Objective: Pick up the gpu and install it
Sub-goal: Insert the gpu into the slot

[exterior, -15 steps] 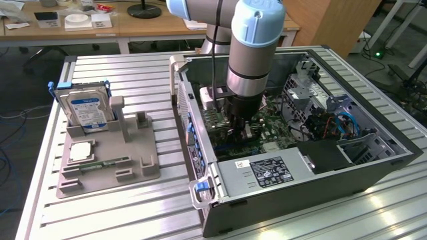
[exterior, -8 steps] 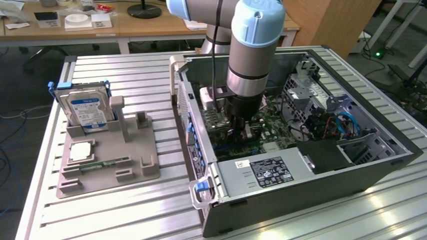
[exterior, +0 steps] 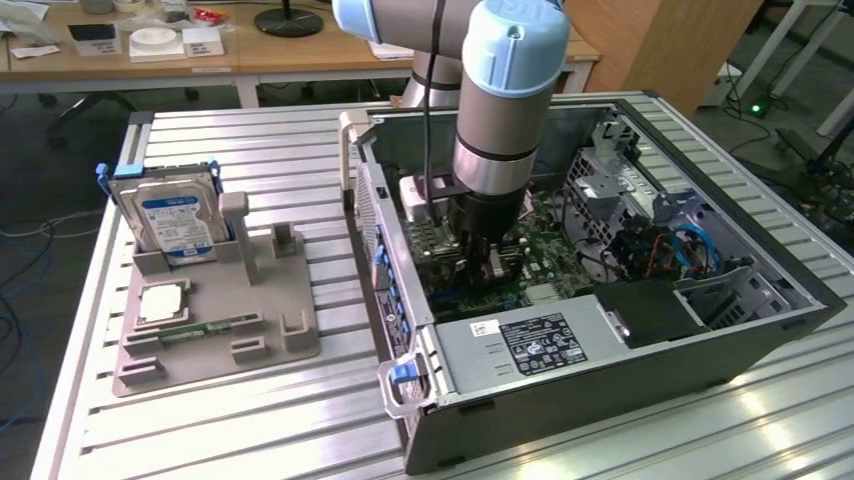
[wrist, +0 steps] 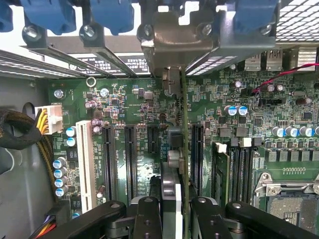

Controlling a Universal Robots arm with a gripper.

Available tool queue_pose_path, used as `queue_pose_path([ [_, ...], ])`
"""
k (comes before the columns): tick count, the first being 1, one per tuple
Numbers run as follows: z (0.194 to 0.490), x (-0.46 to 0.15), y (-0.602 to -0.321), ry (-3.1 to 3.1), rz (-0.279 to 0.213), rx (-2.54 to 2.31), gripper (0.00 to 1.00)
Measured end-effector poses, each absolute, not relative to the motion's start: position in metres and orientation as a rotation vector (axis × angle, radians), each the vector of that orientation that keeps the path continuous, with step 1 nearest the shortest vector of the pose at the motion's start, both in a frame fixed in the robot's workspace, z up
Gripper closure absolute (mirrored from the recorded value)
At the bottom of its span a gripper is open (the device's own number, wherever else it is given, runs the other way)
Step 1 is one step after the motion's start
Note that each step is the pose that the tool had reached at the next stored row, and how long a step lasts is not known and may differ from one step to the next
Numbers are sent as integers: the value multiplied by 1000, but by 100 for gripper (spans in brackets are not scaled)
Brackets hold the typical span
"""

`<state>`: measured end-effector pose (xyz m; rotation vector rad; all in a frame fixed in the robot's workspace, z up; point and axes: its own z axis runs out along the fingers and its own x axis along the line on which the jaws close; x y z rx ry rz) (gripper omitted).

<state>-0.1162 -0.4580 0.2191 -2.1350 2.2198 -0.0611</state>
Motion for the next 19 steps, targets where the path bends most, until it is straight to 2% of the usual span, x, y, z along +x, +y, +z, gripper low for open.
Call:
queue_pose_path([
  [19,219,-116,-458,2220,-61,-2134,71],
])
